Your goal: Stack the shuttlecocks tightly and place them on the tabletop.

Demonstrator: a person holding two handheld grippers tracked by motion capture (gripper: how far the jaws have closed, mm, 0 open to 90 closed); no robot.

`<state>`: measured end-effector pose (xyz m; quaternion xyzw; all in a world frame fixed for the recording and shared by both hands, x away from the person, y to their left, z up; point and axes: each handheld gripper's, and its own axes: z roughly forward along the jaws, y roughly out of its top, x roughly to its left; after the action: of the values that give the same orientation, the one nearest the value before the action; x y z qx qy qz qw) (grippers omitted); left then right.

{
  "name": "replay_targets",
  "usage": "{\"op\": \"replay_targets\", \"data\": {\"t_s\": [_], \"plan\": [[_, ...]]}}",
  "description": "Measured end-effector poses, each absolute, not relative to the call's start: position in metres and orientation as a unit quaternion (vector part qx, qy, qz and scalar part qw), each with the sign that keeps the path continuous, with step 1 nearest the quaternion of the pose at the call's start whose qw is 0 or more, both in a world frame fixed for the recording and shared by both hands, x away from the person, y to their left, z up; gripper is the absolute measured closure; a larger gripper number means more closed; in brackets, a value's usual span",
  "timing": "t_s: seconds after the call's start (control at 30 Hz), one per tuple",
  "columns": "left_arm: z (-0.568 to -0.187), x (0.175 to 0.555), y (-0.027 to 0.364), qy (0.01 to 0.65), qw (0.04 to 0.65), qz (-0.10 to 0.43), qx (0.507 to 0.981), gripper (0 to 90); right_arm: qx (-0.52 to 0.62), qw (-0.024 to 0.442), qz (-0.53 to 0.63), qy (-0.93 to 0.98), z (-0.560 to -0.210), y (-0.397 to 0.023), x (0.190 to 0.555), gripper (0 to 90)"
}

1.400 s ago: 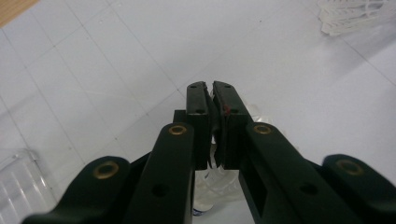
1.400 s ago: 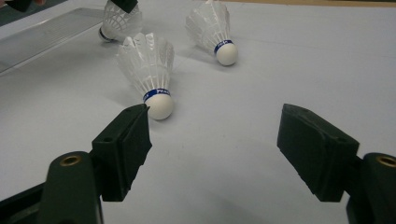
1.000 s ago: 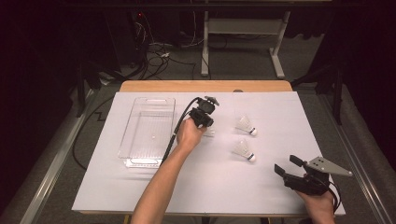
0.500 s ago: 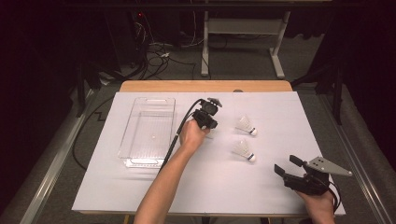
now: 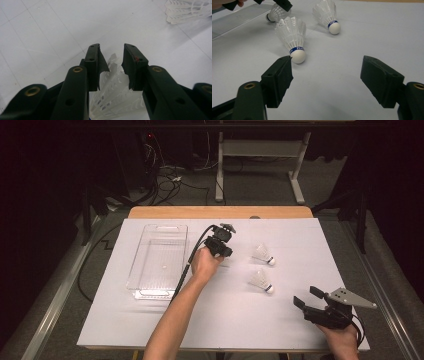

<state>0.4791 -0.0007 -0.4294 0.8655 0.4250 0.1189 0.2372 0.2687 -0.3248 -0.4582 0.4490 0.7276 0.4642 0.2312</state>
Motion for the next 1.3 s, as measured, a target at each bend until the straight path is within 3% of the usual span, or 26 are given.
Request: {"op": "replay_targets", "data": {"t_s": [0.67,1.3], "plan": [[-0.4305,0.4793,-0.002,0.428,0.248,0.105,0.863,53.4,0.451,0.23,0.464,0.727,-0.4583,-0.3247,0.2687,26.0],[-0.4314,0.4807,-0.0001,0.433,0.244,0.108,0.861,52.6,0.45,0.23,0.464,0.727,-0.4583,-0.3247,0.2687,26.0]]}}
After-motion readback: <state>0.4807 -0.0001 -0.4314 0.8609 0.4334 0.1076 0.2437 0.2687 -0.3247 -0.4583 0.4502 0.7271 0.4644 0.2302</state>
